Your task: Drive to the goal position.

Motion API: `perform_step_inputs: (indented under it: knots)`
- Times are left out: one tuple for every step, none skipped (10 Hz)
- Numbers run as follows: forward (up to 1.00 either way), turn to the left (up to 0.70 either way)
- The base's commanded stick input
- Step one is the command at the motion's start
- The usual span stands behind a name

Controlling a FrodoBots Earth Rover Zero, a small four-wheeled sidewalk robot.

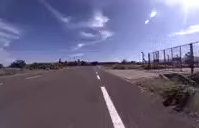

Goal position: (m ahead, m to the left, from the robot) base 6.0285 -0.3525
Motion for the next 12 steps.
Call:
perform_step_inputs:
  knots:
    - [1.00, 0.00]
    - [1.00, 0.00]
    - [1.00, 0.00]
    - [1.00, 0.00]
    - [1.00, 0.00]
    - [1.00, 0.00]
    - [1.00, 0.00]
    - [1.00, 0.00]
    - [1.00, 0.00]
    - [1.00, 0.00]
    - [1.00, 0.00]
    - [1.00, 0.00]
